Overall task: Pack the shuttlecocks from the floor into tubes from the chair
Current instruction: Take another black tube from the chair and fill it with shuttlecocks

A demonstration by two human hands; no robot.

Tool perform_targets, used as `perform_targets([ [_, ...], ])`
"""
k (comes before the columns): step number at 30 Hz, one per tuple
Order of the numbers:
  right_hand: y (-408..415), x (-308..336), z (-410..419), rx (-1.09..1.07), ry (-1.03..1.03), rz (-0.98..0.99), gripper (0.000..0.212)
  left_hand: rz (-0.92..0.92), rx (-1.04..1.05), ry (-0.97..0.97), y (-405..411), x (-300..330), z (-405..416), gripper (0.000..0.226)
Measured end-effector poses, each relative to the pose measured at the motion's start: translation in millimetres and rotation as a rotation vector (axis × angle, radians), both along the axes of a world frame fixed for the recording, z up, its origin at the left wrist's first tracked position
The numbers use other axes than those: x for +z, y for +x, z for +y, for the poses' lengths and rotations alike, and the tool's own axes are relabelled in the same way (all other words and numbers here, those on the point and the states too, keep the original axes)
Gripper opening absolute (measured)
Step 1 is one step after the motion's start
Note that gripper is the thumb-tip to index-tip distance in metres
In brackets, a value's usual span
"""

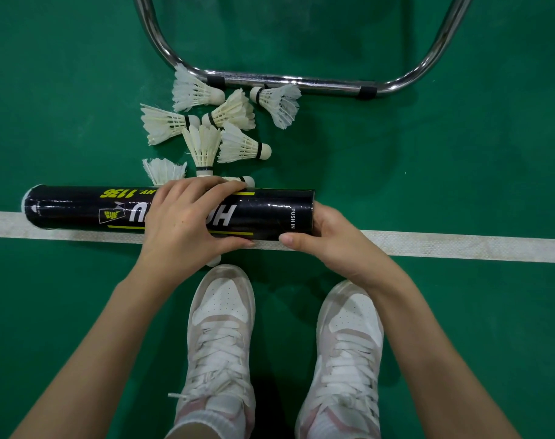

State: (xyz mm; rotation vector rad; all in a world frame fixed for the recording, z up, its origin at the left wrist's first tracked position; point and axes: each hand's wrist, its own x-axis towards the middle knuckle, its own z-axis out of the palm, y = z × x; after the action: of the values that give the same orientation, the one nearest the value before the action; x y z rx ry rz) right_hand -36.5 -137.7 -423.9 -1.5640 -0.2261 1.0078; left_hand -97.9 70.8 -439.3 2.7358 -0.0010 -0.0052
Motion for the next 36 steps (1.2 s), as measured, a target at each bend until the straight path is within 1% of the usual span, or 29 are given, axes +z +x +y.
perform_targets([
  [4,3,2,0,0.006,0.008,-0.010,0.041,0.014,0.024,-0.010,2,0,1,0.078],
  [7,5,2,0,-0.023,0.032,-0.017,0.039,0.050,0.034,0.012,5,1,1,0.087],
  [12,5,2,-3,-0.061,0.061,-0.018,0.037,0.110,-0.009,0.044,13,6,5,0.085],
  [20,9,11,-5,-0.081,0.095,-0.043,0.033,0.092,-0.053,0.074,21,14,2,0.087],
  [25,19,29,-8,-0.104,0.104,-0.125,0.032,-0.029,-0.042,0.015,30,25,0,0.078],
  [28,27,46,-12,-0.138,0.113,-0.210,0.032,-0.109,-0.037,0.036,38,38,-1,0.075],
  [31,35,68,-13,-0.170,0.119,-0.327,0.034,-0.176,-0.034,0.041,48,61,0,0.074],
  [36,45,119,-14,-0.200,0.166,-0.478,0.026,-0.287,-0.017,0.056,56,111,0,0.077],
])
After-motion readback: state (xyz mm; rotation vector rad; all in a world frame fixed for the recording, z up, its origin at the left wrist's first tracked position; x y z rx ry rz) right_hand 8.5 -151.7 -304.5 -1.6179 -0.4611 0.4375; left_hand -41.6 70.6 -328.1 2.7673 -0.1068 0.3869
